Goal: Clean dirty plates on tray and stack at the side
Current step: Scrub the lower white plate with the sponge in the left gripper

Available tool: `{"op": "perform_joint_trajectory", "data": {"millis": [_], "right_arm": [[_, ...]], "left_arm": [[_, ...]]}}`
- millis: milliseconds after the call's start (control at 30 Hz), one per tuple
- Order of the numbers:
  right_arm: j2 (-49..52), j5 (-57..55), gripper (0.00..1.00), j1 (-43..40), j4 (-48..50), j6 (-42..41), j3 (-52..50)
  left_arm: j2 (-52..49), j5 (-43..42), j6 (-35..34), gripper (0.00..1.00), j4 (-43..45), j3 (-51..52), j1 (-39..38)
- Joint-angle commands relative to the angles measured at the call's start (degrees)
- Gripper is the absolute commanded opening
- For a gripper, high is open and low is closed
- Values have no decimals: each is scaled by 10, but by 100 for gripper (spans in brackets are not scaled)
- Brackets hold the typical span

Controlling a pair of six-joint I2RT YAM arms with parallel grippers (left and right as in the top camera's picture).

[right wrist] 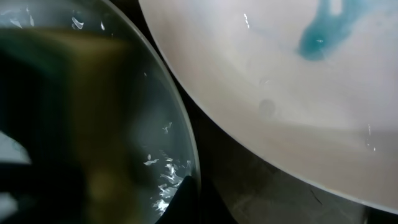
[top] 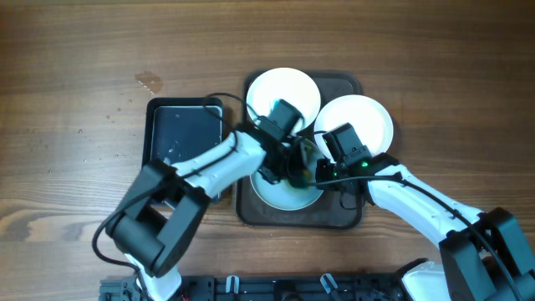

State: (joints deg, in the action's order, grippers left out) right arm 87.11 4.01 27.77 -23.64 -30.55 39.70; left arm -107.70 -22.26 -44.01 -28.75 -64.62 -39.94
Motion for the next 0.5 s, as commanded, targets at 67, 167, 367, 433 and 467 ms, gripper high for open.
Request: {"op": "perform_joint_trajectory", "data": {"millis": [67,167,367,433,467], "right_arm": [[3,19,4,10,0,8,9],[3,19,4,10,0,8,10],[3,19,4,10,0,8,10],[3,20,4,10,0,8,10],[3,22,4,10,0,8,10]], "left_arm": [[-11,-51,-14,4,44,2,-34],[-12,-12,-14,4,26,2,-23],[-12,113,-9,4,-24,2,41],[-12,152,-10,4,-40,2,70],[-11,164,-10,4,-51,1,80]]}}
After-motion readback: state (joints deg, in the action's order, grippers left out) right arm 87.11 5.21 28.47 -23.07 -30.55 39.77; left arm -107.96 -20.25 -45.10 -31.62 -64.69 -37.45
